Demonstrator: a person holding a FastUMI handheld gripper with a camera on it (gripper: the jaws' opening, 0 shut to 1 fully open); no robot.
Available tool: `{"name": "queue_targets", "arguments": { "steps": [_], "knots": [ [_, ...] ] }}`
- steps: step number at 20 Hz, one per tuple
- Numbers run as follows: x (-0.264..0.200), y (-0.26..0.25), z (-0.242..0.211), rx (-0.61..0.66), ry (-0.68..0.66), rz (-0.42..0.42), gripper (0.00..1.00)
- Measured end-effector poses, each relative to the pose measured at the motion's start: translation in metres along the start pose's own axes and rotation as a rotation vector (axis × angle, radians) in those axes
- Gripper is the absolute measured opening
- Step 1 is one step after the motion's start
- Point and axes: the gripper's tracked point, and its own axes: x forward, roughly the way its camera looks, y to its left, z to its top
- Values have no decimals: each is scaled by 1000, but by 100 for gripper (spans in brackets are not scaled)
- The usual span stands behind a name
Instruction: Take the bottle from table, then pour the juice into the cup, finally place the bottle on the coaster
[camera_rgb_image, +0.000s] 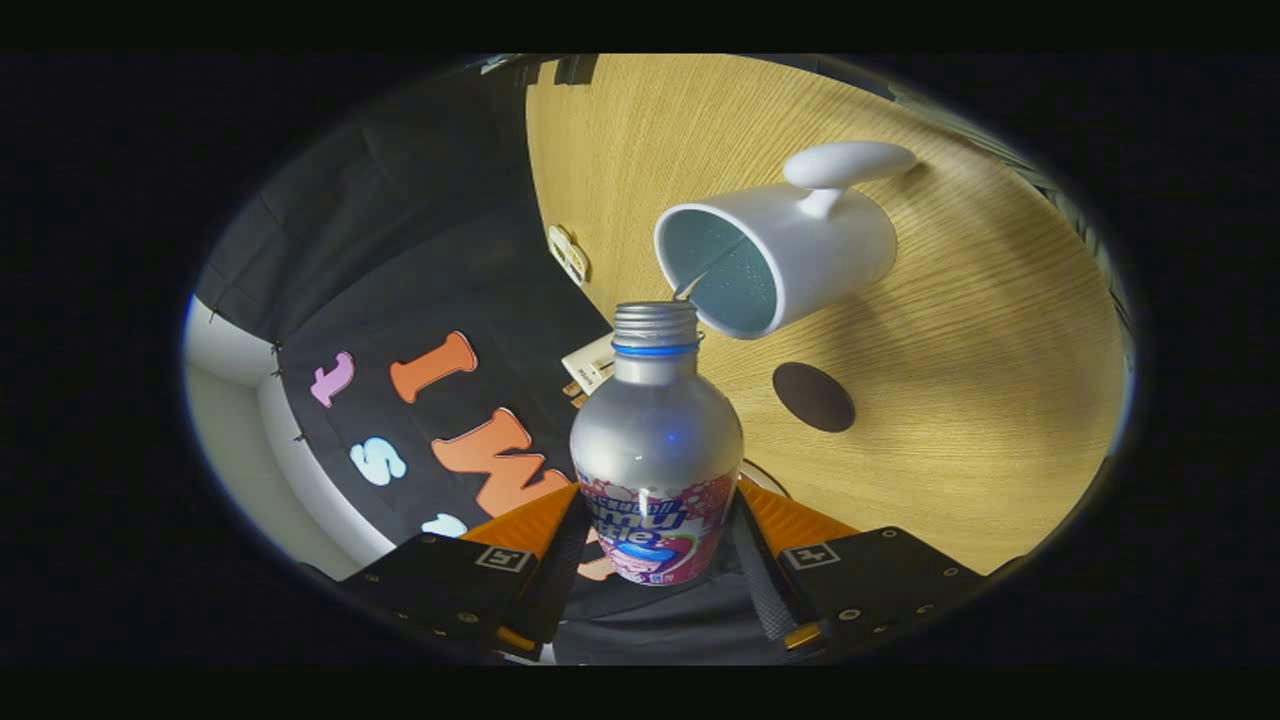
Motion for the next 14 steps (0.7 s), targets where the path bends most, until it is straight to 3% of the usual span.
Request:
{"name": "queue_targets", "arguments": {
  "steps": [14],
  "knots": [
    [6, -15, -2, -76, 14, -32, 76]
  ]
}}
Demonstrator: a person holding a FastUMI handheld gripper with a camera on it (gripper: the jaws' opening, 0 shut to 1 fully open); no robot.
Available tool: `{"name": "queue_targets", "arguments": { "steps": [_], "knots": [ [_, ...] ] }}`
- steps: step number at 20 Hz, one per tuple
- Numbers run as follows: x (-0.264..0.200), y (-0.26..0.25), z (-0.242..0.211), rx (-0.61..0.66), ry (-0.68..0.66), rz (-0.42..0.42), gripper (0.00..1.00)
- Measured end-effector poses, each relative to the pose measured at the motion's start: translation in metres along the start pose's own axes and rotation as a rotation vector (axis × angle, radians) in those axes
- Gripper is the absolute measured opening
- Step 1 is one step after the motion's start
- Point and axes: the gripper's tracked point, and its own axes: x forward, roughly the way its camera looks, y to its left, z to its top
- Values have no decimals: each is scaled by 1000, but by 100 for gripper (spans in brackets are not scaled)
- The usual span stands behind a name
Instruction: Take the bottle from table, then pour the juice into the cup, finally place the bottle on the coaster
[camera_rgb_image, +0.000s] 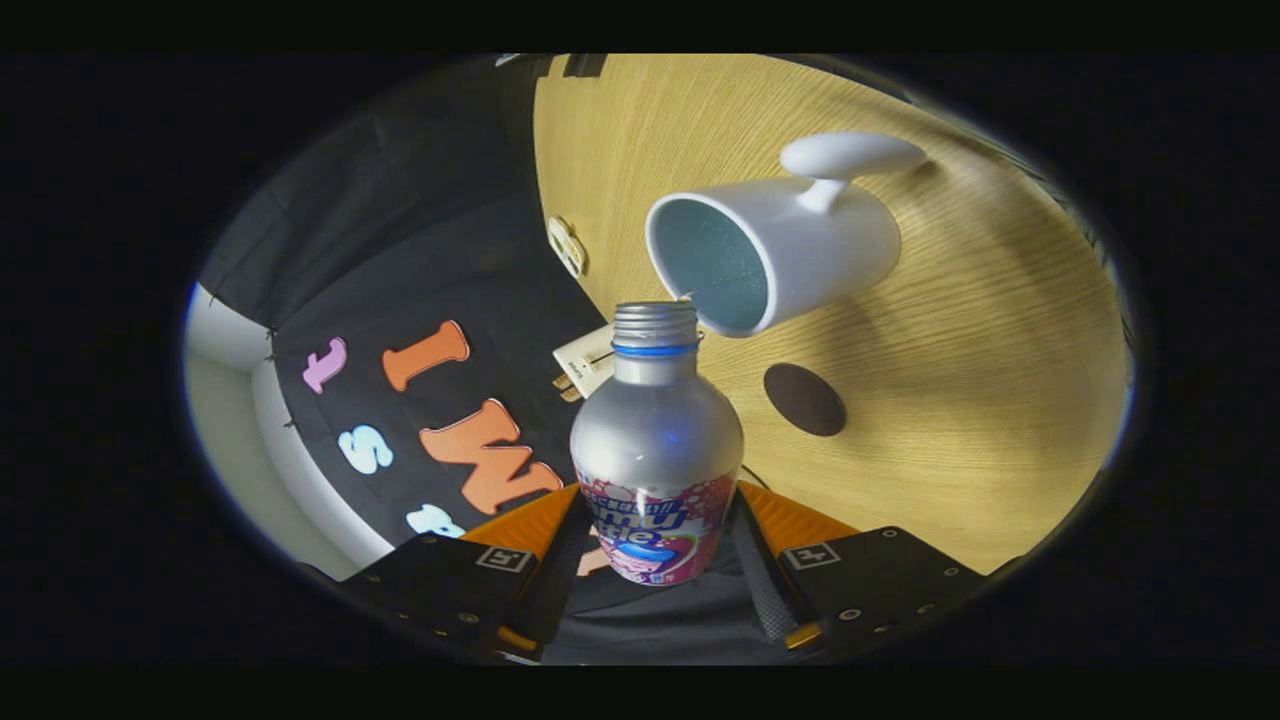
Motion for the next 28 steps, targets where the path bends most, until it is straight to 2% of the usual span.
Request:
{"name": "queue_targets", "arguments": {
  "steps": [6, 14, 28],
  "knots": [
    [2, -13, -3, -136, 3, -32, 76],
    [0, -24, 13, -500, -64, -82, 76],
    [4, -23, 15, -1120, -108, -86, 76]
  ]
}}
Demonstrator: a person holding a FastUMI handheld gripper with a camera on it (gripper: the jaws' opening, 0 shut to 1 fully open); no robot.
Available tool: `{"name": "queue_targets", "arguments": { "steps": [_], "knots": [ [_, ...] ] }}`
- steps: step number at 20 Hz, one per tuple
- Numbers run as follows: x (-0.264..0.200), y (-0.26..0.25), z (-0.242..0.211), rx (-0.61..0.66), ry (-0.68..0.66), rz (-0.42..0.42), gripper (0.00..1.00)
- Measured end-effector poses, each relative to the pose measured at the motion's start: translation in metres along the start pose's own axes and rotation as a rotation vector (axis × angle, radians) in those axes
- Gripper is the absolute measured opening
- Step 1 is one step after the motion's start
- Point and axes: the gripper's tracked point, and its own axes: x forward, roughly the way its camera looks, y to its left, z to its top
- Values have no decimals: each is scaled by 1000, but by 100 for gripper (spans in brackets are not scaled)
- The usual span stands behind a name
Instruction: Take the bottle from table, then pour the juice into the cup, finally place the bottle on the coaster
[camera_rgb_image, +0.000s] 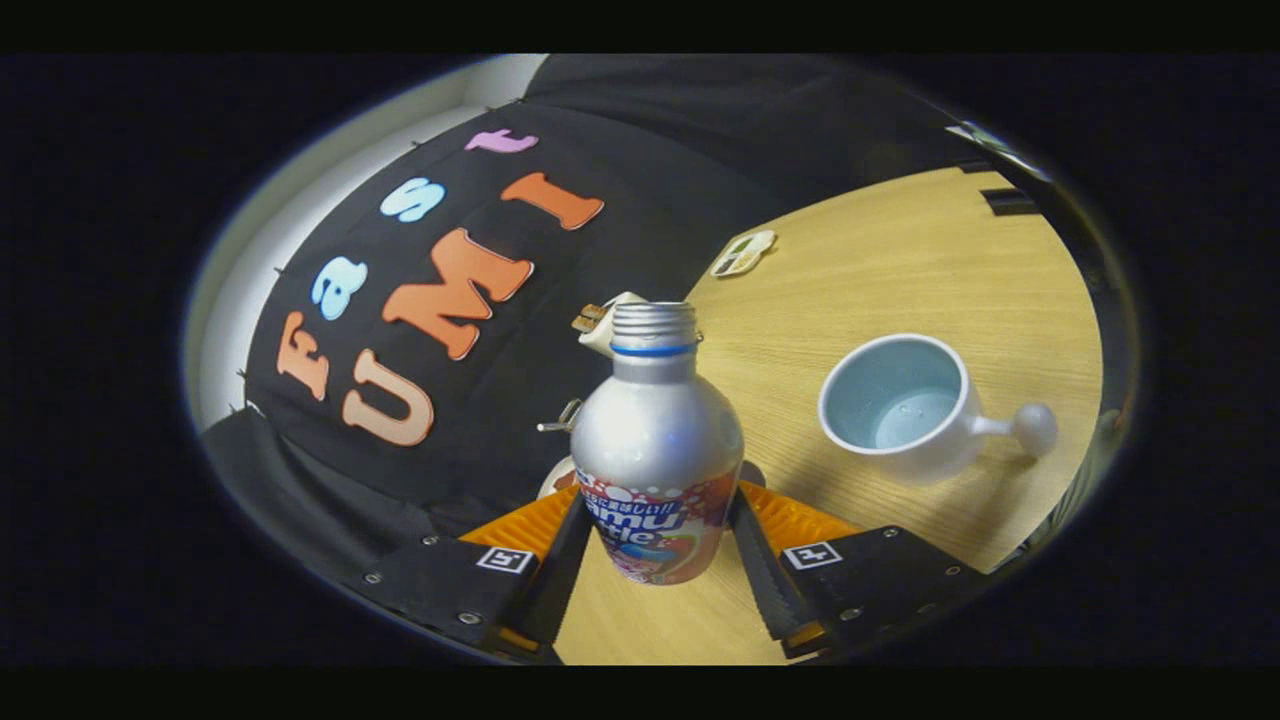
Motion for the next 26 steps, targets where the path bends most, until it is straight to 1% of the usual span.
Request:
{"name": "queue_targets", "arguments": {
  "steps": [3, 6, 9, 11, 16, 20, 24, 26],
  "knots": [
    [0, 4, 5, -120, -32, 11, 76],
    [4, 4, 9, -219, -51, 1, 76],
    [10, 2, 10, -340, -61, -41, 76],
    [15, 5, 9, -431, -70, -64, 76],
    [31, 11, 0, -604, -77, -75, 76],
    [50, 16, -10, -768, -71, -87, 76],
    [67, 25, -22, -828, -71, -62, 77],
    [76, 24, -27, -861, -68, -65, 77]
  ]
}}
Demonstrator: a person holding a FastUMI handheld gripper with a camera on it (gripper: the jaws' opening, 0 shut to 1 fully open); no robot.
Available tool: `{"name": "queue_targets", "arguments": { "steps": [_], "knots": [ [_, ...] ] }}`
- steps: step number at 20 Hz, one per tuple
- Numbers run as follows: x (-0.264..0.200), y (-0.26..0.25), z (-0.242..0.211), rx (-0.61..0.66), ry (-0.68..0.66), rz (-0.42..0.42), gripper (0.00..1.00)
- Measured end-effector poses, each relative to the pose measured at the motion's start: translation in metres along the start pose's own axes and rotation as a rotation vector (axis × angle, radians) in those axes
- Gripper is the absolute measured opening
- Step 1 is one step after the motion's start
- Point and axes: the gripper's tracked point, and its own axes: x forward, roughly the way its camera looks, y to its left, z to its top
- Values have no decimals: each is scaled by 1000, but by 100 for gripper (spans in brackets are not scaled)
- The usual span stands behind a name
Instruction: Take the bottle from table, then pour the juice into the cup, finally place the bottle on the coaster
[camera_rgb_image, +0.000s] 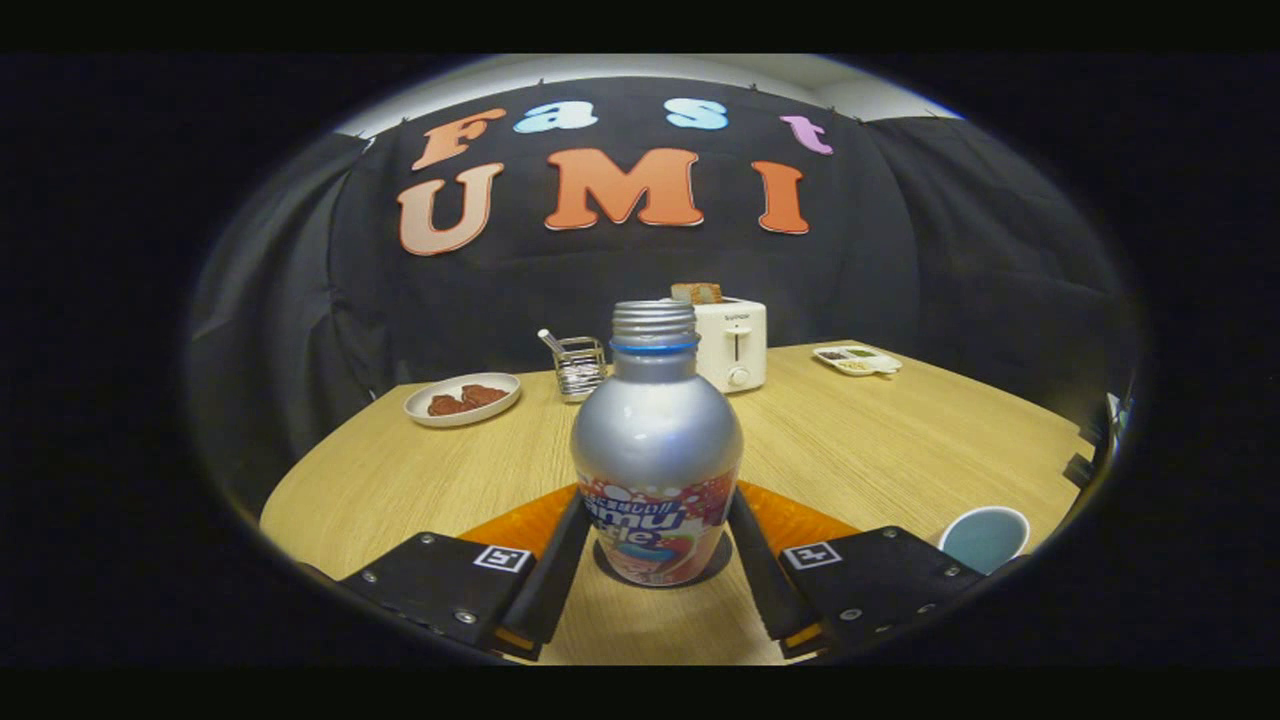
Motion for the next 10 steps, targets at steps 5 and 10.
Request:
{"name": "queue_targets", "arguments": {
  "steps": [5, 10],
  "knots": [
    [8, 1, 1, -36, -4, 0, 77],
    [5, 0, 1, -7, -4, -3, 79]
  ]
}}
